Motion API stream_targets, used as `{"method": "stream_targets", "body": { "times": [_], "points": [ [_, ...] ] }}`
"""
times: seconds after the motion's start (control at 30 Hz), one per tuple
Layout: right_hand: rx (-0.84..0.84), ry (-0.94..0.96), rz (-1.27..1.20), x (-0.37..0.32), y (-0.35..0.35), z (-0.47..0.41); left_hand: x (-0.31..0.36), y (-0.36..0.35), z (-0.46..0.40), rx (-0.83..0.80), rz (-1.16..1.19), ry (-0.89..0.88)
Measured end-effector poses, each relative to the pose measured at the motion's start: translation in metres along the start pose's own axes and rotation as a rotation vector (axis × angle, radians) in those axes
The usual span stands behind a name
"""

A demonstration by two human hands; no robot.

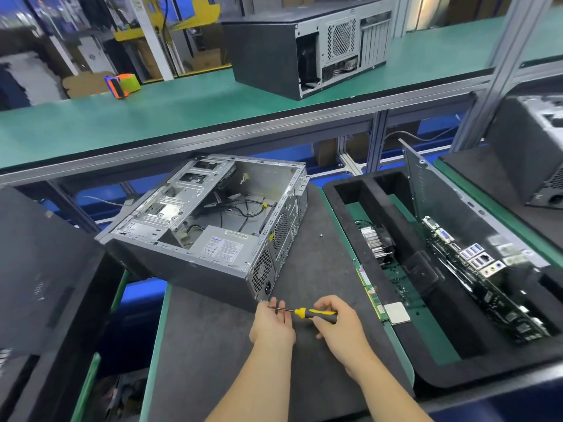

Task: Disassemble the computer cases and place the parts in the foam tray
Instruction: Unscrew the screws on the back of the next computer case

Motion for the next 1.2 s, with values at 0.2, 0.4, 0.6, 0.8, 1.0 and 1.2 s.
{"method": "stream_targets", "body": {
  "times": [0.2, 0.4, 0.6, 0.8, 1.0, 1.2],
  "points": [
    [0.265, -0.063, 0.018, 0.012, 0.038, -0.011, -0.001, 0.005, -0.005, 0.042, -0.091, -0.115],
    [0.409, -0.178, -0.175, 0.029, 0.056, -0.020, 0.030, -0.007, 0.024, 0.163, -0.506, -0.753],
    [0.599, -0.291, -0.339, 0.047, 0.085, -0.026, -0.007, -0.103, 0.060, -0.270, -0.983, -0.967],
    [0.663, -0.302, -0.402, 0.053, 0.118, -0.035, -0.063, -0.167, 0.089, -0.516, -1.275, -1.037],
    [0.592, -0.341, -0.429, 0.057, 0.107, -0.036, -0.058, -0.161, 0.104, -0.513, -1.293, -1.157],
    [0.393, -0.302, -0.439, 0.044, 0.065, -0.035, 0.021, -0.154, 0.148, -0.413, -1.239, -1.730]
  ]
}}
Point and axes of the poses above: each hand's wrist, its own z-axis away from the middle knuckle, its own y-axis out of the back of the hand, x = y × z, the point moved 9 cm from there along -z, towards the middle knuckle, and after that the axes turned 13 degrees about x, right-handed, at the moved point
